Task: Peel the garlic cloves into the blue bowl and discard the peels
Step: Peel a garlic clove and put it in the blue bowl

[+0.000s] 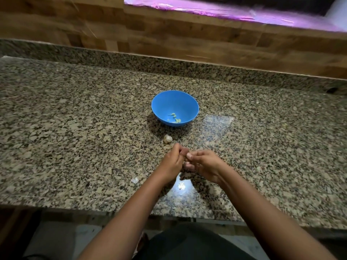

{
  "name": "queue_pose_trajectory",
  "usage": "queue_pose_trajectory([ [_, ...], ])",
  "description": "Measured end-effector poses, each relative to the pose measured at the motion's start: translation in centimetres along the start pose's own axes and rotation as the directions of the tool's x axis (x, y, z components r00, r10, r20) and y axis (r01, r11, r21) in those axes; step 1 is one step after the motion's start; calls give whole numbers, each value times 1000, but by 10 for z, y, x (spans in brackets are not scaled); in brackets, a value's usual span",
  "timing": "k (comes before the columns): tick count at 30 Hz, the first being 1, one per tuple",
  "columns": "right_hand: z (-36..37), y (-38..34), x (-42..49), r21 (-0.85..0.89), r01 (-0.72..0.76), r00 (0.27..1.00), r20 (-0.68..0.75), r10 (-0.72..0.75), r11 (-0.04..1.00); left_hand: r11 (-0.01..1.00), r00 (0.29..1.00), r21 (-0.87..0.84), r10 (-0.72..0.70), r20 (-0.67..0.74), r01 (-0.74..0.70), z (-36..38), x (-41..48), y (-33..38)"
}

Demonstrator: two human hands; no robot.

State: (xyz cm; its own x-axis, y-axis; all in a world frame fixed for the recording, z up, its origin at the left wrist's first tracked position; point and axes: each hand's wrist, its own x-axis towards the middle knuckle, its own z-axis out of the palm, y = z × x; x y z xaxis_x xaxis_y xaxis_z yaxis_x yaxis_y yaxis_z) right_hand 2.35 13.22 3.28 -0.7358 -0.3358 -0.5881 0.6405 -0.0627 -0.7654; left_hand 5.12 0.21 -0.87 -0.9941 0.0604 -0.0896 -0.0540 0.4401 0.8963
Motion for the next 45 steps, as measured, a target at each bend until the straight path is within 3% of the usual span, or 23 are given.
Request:
queue_pose_trajectory([
  [4, -4, -4, -11, 3, -6, 997, 78, 5, 1000, 997, 998, 40, 69, 12, -70, -1, -6, 5],
  [8, -6, -13, -16, -140, -39, 985, 161, 62, 989, 993, 998, -103, 55, -20, -57, -1, -5, 8],
  [11, 0, -15, -17, -324, 93, 993, 104, -63, 941, 965, 999, -263, -11, -45, -1, 0, -1, 18],
  [13, 3, -10, -17, -520, 212, 973, 36, -227, 828, 942, 995, -323, -100, -28, 86, -1, 3, 24],
  [15, 3, -5, -16, -764, 304, 904, 43, -425, 569, 860, 975, -461, -211, 73, 221, 1, 5, 28],
  [17, 3, -2, -16, -833, 341, 861, 91, -500, 436, 831, 970, -501, -221, 102, 242, 2, 6, 31],
  [19, 1, -9, -16, -645, 313, 922, 29, -386, 697, 879, 990, -458, -139, 23, 134, 3, 7, 28],
  [21, 1, -18, -16, -263, 167, 986, 66, -155, 950, 915, 998, -400, -53, -17, 42, 2, 7, 25],
  [22, 1, -20, -17, -150, 103, 992, 85, -91, 983, 923, 999, -384, -36, -20, 25, 1, 7, 25],
  [24, 2, -18, -13, -177, 128, 992, 43, -123, 976, 917, 998, -397, -59, -32, 42, 3, 8, 28],
  [26, 1, -8, -9, -465, 287, 938, -42, -345, 837, 873, 990, -473, -141, -13, 118, 4, 10, 35],
  [28, -5, 2, -6, -787, 380, 813, 33, -582, 487, 764, 958, -581, -261, 121, 281, 5, 11, 38],
  [30, -11, 7, -4, -891, 396, 738, 163, -655, 225, 656, 915, -639, -318, 247, 401, 5, 10, 38],
  [31, -12, 8, -4, -892, 394, 743, 166, -648, 223, 688, 922, -615, -322, 215, 384, 8, 11, 35],
  [32, -11, 6, -5, -856, 391, 781, 114, -614, 338, 776, 948, -549, -296, 120, 311, 11, 11, 30],
  [33, -10, 3, -5, -747, 378, 842, 31, -538, 547, 876, 972, -434, -234, 0, 211, 14, 11, 27],
  [35, -3, -1, -7, -314, 238, 962, -56, -268, 919, 982, 988, -181, -72, -137, 47, 15, 11, 20],
  [37, 0, 1, -5, -140, 165, 980, -92, -179, 976, 1000, 980, -15, 16, -196, -19, 15, 11, 19],
  [39, -1, 7, -4, -444, 287, 911, -146, -385, 849, 998, 975, -43, -54, -216, 46, 15, 13, 24],
  [40, -3, 11, -3, -656, 338, 840, -113, -531, 675, 978, 973, -162, -162, -166, 135, 15, 14, 29],
  [42, -9, 15, 2, -880, 357, 728, 52, -684, 314, 879, 944, -379, -327, -40, 288, 17, 14, 36],
  [43, -10, 17, 3, -915, 356, 696, 125, -707, 189, 875, 936, -372, -350, -47, 309, 19, 13, 37],
  [45, -10, 19, 4, -926, 371, 647, 198, -737, 77, 952, 940, -162, -289, -180, 261, 21, 12, 35],
])
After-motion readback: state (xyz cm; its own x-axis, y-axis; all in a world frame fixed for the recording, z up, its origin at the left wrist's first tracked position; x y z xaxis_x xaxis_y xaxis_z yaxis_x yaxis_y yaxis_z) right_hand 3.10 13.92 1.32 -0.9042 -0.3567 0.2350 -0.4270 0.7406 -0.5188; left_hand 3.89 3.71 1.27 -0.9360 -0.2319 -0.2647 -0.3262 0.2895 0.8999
